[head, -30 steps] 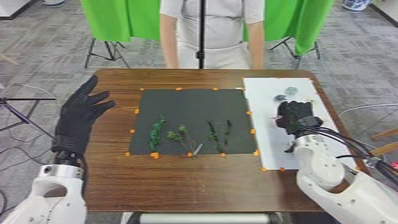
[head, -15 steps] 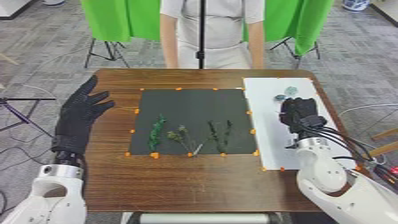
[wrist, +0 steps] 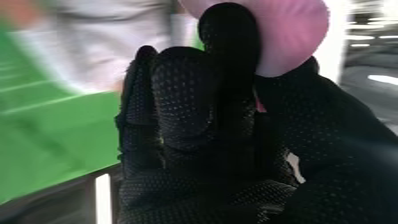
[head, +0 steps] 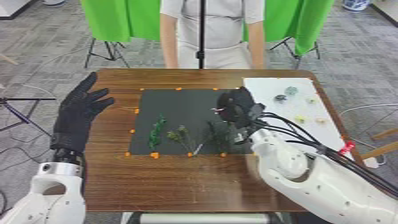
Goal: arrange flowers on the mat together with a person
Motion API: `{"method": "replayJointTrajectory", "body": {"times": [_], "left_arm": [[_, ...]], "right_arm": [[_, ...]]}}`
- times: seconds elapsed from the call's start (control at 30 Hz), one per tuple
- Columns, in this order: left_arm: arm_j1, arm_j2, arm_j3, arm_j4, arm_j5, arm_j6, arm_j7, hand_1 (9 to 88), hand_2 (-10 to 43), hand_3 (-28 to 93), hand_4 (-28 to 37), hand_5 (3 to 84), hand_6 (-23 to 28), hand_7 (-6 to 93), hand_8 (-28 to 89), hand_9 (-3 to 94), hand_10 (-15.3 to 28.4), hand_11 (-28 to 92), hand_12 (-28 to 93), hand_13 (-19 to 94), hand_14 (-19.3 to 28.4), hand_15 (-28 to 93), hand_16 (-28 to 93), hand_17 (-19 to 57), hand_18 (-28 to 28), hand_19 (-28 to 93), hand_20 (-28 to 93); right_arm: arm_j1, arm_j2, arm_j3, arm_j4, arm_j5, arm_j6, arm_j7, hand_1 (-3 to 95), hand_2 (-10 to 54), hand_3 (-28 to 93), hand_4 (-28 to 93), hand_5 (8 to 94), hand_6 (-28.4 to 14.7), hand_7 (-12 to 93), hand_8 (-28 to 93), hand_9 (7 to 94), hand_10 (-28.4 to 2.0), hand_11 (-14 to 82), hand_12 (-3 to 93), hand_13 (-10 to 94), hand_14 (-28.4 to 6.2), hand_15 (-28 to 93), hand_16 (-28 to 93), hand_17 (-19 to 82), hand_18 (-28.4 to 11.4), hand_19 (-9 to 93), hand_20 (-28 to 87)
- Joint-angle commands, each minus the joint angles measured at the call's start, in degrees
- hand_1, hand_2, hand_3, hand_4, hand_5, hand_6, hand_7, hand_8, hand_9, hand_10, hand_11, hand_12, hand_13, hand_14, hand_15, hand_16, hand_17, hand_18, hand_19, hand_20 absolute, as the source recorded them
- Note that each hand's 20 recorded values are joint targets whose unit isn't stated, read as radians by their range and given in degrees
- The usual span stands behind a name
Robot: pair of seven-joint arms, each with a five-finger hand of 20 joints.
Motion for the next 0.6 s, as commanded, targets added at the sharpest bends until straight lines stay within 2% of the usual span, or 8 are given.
{"method": "replayJointTrajectory", "body": {"times": [0.03,0.1,0.2,0.33,0.47,0.57,0.6], "left_arm": [[-3.69,0.0,1.83,0.39,-0.18,-1.01,-0.45,21.0,4.7,77,-28.3,30.7,3.0,9.2,-8,32.4,17.1,24,11,24,24.6,50,-8,-7.2,21.5,47,17],[-3.96,0.14,1.77,0.24,-0.17,-1.29,-0.69,21.0,4.7,78,-28.3,30.7,3.1,9.2,-8,32.4,17.0,24,11,24,24.6,50,-8,-7.2,21.5,47,17],[-5.56,0.16,2.64,0.68,0.16,-1.67,-1.1,21.1,4.7,77,-28.3,30.7,3.1,9.2,-8,32.4,17.0,24,11,24,24.7,50,-8,-7.2,21.5,47,17],[-9.19,0.26,5.2,1.79,0.29,-2.61,-1.95,21.3,4.7,77,-28.3,30.7,3.1,9.1,-8,32.4,17.0,24,11,24,24.7,50,-8,-7.2,21.5,47,17],[-12.21,0.39,7.67,2.6,0.49,-3.03,-2.67,21.3,4.7,77,-28.3,30.7,3.1,9.0,-8,32.4,17.0,24,11,24,24.7,50,-8,-7.3,21.5,47,17],[-13.39,0.53,9.07,2.88,0.6,-3.05,-2.67,21.5,4.7,77,-28.3,30.7,3.1,9.0,-8,32.4,17.1,24,11,24,24.7,50,-8,-7.2,21.5,47,17],[-15.22,0.2,10.08,3.86,0.79,-4.39,-3.29,21.5,4.8,77,-28.3,30.7,3.1,9.0,-8,32.4,17.1,24,11,24,24.7,50,-8,-7.2,21.5,47,17]], "right_arm": [[7.95,-16.99,-7.34,4.94,-0.54,-3.32,-4.47,57.5,-9.5,66,-28,79.7,3.9,26,0,87.9,-3.5,21.9,44.1,77,-4.4,64,25,30,-14.6,75,27],[7.2,-19.41,-7.4,6.36,-1.26,-4.06,-6.15,57.4,-9.5,66,-28,79.4,4.0,26,-1,87.7,-3.4,22.3,44.1,77,-4.5,65,25,29,-14.7,75,27],[9.5,-21.33,-11.59,7.79,-1.82,-2.92,-6.11,57.3,-9.5,66,-28,79.2,4.1,27,-1,87.3,-3.4,22.9,44.0,76,-4.5,65,25,29,-14.8,75,28],[11.8,-23.15,-16.35,8.66,0.34,-1.65,-4.13,57.1,-9.5,66,-28,78.9,4.7,27,-2,86.7,-3.2,23.9,44.0,76,-4.3,65,25,28,-14.7,74,29],[12.27,-24.56,-18.31,9.85,-2.46,-2.78,-3.3,56.7,-9.5,65,-28,78.2,5.8,28,-3,85.8,-3.3,26.9,42.7,75,-4.2,66,25,26,-14.6,73,30],[12.54,-25.62,-18.59,9.99,-3.89,-5.35,-1.16,56.9,-9.5,64,-28,78.1,6.3,28,-3,84.7,-3.5,29.9,42.2,75,-4.3,66,25,26,-14.5,73,31],[14.25,-25.22,-20.6,9.77,-3.72,-4.87,1.84,56.9,-9.5,63,-28,78.0,6.3,28,-3,84.5,-3.5,30.6,42.0,75,-4.3,66,25,26,-14.5,73,31]]}}
